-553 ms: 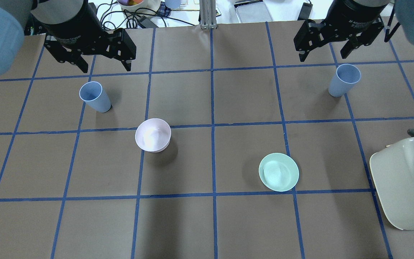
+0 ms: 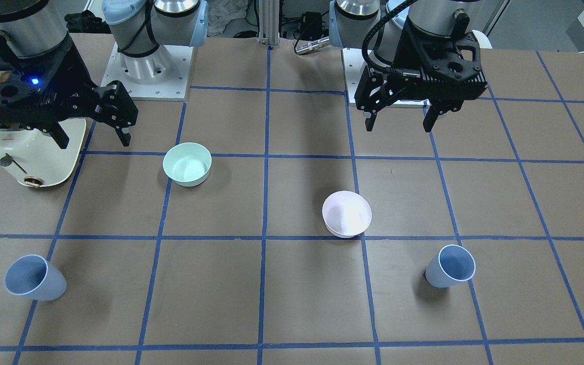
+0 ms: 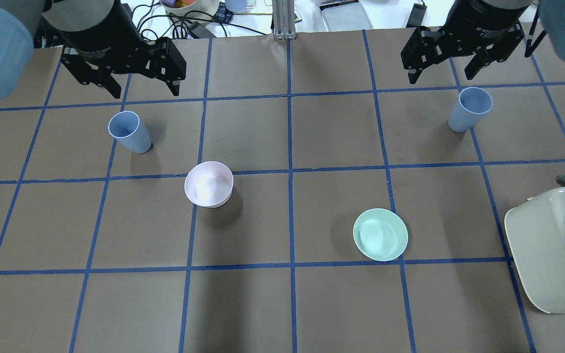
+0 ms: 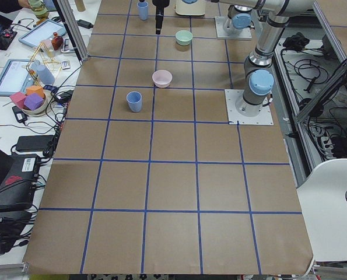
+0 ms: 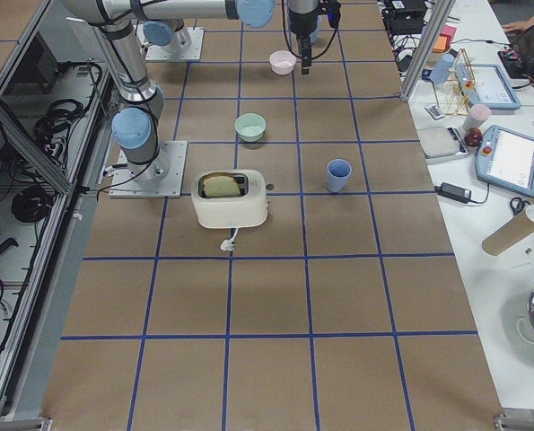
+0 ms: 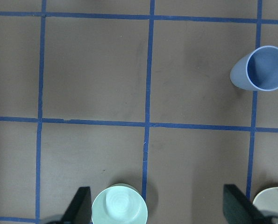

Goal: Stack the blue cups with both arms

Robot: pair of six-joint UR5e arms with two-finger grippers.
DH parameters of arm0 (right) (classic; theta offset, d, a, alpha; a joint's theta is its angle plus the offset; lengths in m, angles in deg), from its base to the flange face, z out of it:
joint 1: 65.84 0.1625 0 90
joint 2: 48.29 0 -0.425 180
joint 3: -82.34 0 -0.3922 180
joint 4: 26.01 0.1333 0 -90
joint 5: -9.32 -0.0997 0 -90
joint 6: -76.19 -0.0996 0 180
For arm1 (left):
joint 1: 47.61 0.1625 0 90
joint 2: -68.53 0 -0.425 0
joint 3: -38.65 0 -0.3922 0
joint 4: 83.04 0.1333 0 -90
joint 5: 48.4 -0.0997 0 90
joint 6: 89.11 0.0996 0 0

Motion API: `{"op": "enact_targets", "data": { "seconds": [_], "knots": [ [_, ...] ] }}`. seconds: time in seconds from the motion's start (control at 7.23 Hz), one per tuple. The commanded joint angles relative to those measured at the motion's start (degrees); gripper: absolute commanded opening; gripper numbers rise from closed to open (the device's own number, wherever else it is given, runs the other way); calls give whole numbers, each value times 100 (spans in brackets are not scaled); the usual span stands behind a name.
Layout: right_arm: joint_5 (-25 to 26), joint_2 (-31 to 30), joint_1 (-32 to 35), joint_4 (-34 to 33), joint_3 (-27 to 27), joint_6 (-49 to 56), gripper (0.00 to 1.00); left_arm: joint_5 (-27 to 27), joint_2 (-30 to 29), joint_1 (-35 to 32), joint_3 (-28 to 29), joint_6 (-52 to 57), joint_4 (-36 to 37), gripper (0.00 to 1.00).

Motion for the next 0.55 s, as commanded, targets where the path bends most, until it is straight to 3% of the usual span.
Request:
{"op": "enact_targets", "data": {
  "seconds": [0.0,0.41],
  "knots": [
    [15,-3,-9,-9,0,1,100,-11,-197,139,12,74,-2,100],
    [16,-3,-9,-27,0,1,100,-20,-1232,788,-76,232,513,100]
  ]
}}
